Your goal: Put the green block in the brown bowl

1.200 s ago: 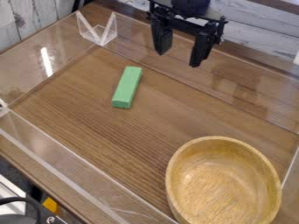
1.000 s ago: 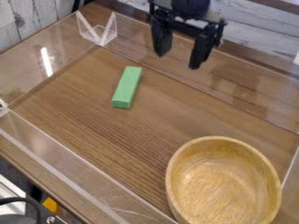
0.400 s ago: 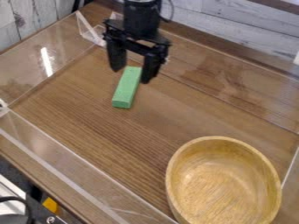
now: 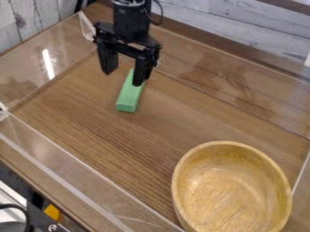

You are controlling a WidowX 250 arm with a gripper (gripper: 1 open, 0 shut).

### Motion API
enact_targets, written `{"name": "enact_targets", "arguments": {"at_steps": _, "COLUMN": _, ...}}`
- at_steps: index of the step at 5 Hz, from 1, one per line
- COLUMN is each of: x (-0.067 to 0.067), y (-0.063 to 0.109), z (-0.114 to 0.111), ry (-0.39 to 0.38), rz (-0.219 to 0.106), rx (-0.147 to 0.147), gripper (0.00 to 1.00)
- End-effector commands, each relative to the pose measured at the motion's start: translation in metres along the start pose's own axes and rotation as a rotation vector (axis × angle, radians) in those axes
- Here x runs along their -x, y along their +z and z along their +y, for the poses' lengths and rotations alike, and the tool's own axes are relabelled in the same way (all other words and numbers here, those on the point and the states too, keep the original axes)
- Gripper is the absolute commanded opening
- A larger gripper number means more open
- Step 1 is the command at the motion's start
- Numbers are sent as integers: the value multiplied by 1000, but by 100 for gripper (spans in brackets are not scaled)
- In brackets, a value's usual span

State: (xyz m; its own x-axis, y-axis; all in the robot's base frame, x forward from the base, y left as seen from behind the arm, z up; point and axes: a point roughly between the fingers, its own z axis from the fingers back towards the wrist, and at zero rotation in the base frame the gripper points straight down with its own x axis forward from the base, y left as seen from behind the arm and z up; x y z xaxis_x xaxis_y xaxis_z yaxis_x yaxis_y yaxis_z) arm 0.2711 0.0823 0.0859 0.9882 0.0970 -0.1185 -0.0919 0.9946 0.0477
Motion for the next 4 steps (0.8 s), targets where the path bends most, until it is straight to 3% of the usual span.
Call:
{"name": "enact_targets", "arguments": {"at_steps": 1, "x": -3, "y": 2, "z": 5, "ry": 24, "rz": -23, "rx": -10, "gripper": 100}}
{"name": "enact_targets", "arguments": {"at_steps": 4, "x": -12, "y": -18, "z": 9, "ry": 62, "rz": 10, "rx": -14, "gripper": 100}}
